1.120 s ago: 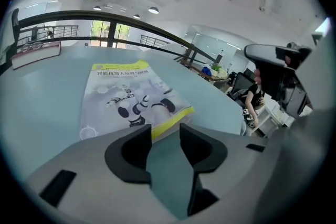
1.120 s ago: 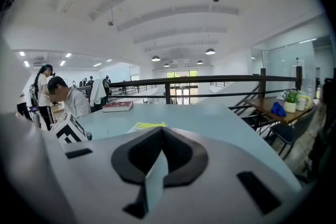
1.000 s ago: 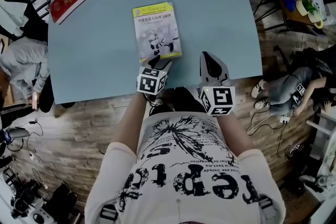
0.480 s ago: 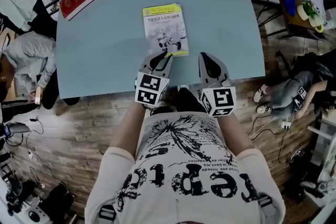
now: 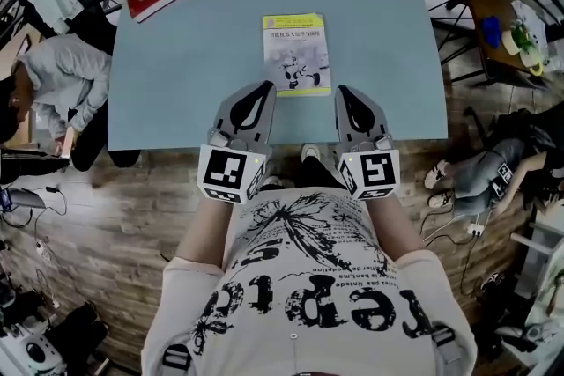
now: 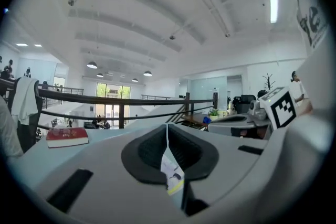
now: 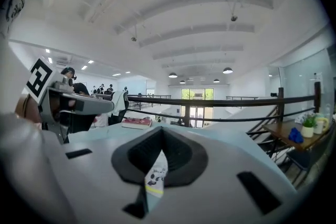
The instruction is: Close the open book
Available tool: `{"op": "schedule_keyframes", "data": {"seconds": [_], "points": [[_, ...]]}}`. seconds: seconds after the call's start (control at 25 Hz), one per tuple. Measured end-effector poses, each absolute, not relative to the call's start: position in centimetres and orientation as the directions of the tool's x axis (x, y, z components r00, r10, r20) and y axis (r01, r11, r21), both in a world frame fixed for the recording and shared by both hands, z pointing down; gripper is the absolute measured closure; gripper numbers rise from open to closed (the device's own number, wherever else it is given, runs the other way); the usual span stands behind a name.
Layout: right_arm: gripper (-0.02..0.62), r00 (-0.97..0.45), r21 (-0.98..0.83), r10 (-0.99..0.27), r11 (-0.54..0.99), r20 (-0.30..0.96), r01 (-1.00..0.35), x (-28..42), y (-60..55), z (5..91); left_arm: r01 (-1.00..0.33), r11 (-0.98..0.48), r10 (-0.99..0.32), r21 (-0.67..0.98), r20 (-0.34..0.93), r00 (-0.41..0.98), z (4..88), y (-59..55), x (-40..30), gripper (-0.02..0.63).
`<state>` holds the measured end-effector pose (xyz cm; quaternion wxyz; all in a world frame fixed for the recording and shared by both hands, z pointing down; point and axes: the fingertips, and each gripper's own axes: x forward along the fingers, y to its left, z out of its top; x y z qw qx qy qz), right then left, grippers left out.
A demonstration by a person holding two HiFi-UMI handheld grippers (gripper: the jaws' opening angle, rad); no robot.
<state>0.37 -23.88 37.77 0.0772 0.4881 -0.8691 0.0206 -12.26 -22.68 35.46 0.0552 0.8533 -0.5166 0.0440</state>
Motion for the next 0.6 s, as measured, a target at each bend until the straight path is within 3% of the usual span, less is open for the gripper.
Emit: {"op": "schedule_keyframes", "data": {"seconds": [0.28, 0.6], "points": [[0.586, -0.544, 0.118, -0.833, 0.553, 0.101, -0.825, -2.0, -22.2, 35.3, -0.920, -0.390, -0.920, 0.036, 0.026, 0.391, 31.7, -20.0, -16.6, 0.584], [0.586, -0.548, 0.132, -0.831, 0.556, 0.096, -0.820, -3.0, -20.4, 35.1, -0.933, -0.358, -0.932, 0.038, 0.041, 0.360, 32.5, -18.3, -18.9, 0.586]]}}
